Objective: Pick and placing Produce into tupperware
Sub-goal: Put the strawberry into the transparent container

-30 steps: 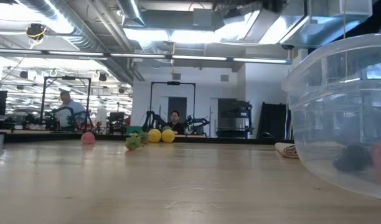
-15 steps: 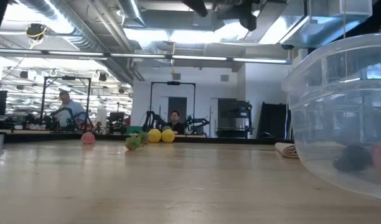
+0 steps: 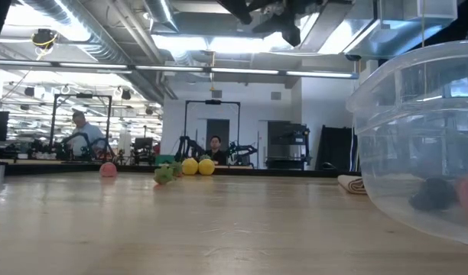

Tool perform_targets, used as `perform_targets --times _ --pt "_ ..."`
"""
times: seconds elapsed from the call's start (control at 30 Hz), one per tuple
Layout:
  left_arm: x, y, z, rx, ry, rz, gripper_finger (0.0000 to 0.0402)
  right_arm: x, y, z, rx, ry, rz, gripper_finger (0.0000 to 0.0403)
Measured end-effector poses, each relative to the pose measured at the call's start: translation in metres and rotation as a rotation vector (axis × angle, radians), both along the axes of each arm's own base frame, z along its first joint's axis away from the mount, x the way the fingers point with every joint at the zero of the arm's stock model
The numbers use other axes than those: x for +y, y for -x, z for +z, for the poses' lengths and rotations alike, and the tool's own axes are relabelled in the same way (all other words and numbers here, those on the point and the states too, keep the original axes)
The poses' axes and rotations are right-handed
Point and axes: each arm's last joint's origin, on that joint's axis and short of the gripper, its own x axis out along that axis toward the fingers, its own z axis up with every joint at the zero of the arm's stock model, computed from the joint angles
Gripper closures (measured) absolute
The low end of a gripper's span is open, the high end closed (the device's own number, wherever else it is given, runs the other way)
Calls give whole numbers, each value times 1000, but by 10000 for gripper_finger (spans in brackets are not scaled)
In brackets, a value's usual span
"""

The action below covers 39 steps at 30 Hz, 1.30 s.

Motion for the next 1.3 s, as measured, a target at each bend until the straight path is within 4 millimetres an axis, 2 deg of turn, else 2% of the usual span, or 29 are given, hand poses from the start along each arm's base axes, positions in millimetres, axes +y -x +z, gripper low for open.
perform_targets --times 0.13,0.4,0.67,0.93,1.13,1.3 --pt "0 0 1 -3 -1 2 272 0 -1 1 -12 4 -1 189" --pt "-1 -2 2 -32 4 -10 294 -1 -4 3 -46 9 -15 189" --pt "0 -4 4 -52 -19 -1 272 -1 -4 4 -59 -7 -20 194" --pt "0 -4 4 -44 -26 -5 296 -1 -4 4 -53 -8 -17 255" --pt "1 -3 4 -43 -28 0 254 -1 -3 3 -49 22 -4 319" --pt "0 -3 4 -42 -26 -1 229 -1 -3 3 -42 39 8 319"
